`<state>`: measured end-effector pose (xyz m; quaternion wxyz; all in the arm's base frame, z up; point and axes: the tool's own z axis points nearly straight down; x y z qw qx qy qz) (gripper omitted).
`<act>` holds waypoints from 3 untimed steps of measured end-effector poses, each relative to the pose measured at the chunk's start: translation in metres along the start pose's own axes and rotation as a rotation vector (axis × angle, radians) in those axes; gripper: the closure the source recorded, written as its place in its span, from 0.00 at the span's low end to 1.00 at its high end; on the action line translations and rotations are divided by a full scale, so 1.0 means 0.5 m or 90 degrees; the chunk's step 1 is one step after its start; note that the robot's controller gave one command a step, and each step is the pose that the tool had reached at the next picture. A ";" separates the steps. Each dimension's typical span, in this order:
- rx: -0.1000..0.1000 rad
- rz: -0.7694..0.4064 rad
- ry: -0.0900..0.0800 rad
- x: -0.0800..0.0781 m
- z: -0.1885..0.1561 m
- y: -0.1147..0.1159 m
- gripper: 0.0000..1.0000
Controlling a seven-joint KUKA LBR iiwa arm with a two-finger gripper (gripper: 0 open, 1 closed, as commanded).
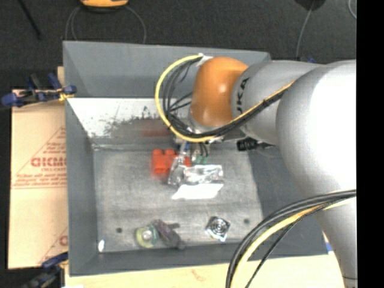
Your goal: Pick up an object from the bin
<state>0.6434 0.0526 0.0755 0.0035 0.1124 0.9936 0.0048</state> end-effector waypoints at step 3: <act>0.005 -0.284 -0.001 0.113 -0.406 -0.013 1.00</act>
Offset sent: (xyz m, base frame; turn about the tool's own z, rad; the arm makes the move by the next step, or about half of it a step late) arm 0.0000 0.0000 0.0000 0.0000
